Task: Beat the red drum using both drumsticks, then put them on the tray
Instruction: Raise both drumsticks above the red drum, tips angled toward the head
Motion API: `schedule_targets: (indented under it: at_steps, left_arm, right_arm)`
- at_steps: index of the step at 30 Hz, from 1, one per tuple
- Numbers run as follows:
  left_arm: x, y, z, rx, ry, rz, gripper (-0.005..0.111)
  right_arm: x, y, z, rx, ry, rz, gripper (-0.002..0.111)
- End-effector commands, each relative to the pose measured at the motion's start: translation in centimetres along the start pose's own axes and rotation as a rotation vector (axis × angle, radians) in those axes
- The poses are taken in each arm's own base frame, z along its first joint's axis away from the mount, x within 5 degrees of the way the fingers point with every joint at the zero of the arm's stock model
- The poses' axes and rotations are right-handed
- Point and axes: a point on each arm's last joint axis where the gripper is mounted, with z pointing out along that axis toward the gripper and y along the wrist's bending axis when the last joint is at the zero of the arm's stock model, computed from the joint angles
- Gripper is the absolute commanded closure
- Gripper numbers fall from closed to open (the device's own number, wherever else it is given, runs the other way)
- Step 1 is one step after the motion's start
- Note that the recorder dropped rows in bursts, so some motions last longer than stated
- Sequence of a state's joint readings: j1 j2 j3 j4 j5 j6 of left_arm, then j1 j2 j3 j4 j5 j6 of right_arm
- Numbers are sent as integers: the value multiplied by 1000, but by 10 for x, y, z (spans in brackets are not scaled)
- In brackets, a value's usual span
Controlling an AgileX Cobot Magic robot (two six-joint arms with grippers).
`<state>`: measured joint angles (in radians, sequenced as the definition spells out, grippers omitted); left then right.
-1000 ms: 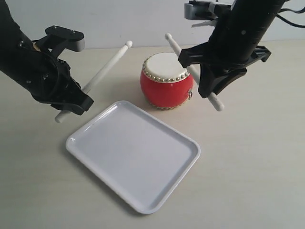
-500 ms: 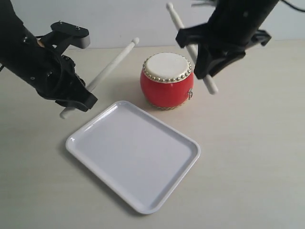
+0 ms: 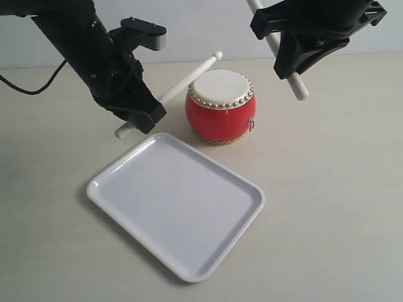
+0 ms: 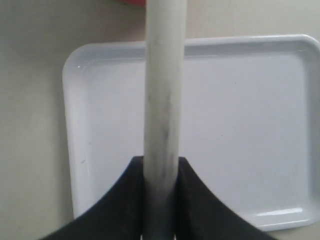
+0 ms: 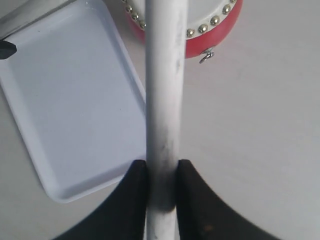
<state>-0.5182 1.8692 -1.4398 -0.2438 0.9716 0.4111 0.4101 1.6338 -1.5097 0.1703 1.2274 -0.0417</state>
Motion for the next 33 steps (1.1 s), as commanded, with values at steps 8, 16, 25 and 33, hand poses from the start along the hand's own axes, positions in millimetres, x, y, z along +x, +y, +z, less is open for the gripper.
schedule_targets:
  at_steps: [8, 16, 25, 33]
  left_arm:
    - [10, 7, 51, 82, 271, -17, 107]
    - [-4, 6, -22, 44, 68, -21, 107]
    - [18, 23, -37, 14, 43, -88, 107]
    - [21, 22, -45, 3, 20, -88, 107]
  right_arm:
    - [0, -1, -1, -4, -9, -2, 108]
    - [-4, 5, 14, -96, 27, 10, 108]
    - [-4, 19, 40, -136, 102, -3, 108]
    - [26, 8, 56, -58, 206, 11, 108]
